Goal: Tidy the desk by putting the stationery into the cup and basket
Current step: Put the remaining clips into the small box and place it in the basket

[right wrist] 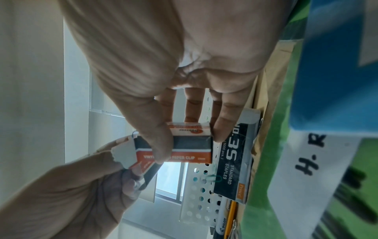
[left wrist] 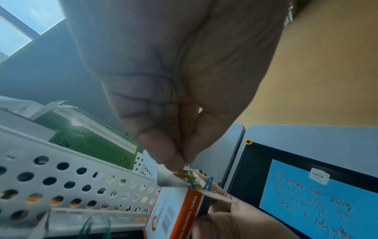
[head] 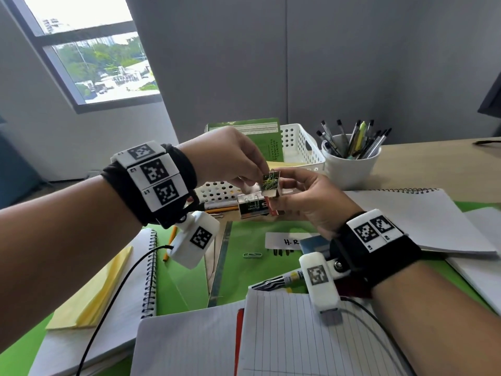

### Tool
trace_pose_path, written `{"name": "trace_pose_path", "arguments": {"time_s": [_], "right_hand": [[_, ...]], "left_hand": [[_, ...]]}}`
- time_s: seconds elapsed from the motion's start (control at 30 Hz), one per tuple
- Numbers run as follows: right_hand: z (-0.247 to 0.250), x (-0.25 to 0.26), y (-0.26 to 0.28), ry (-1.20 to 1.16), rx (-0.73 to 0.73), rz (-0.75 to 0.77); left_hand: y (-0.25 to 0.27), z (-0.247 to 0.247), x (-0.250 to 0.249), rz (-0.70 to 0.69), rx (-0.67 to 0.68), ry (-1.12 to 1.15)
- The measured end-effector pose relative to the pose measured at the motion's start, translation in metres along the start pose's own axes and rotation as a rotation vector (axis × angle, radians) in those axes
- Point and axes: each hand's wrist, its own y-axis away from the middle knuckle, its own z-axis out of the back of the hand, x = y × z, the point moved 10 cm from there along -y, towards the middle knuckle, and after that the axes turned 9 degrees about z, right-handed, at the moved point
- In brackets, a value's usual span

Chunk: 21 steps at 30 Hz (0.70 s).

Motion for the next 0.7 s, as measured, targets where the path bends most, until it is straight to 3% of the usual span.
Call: {"name": "trace_pose_path", "arguments": {"time_s": [0.07,0.17,0.4,0.57,0.63,0.7], "right_hand": [[0.001,0.0,0.0,0.007,-0.004,0.004],[0.001,0.0,0.0,0.004,0.003,0.008],[0.004,-0.002,-0.003,0.005,-0.013,0.013],[0.013,0.001,-0.005,0.0,-0.063,0.037],[0.021,0.002,-0.007,0.001,-0.112,0.051],[0.027,0.003,-0.009,-0.015,-0.152,0.07]], "left_hand": [[0.001,-0.002,-0.002,-0.039,0.013,-0.004],[-0.001,0.009,-0.002,-0.078,-0.087,0.029],[-0.003,-0.008,0.001,-0.162,-0.134,-0.309],[0.017,0.008,-0.005,-0.301,-0.318,-0.092],[0.02,-0.016,0.003,-0.277,-0.233,-0.22],[0.015,-0.058,0.026,-0.178,-0.021,-0.521]]}}
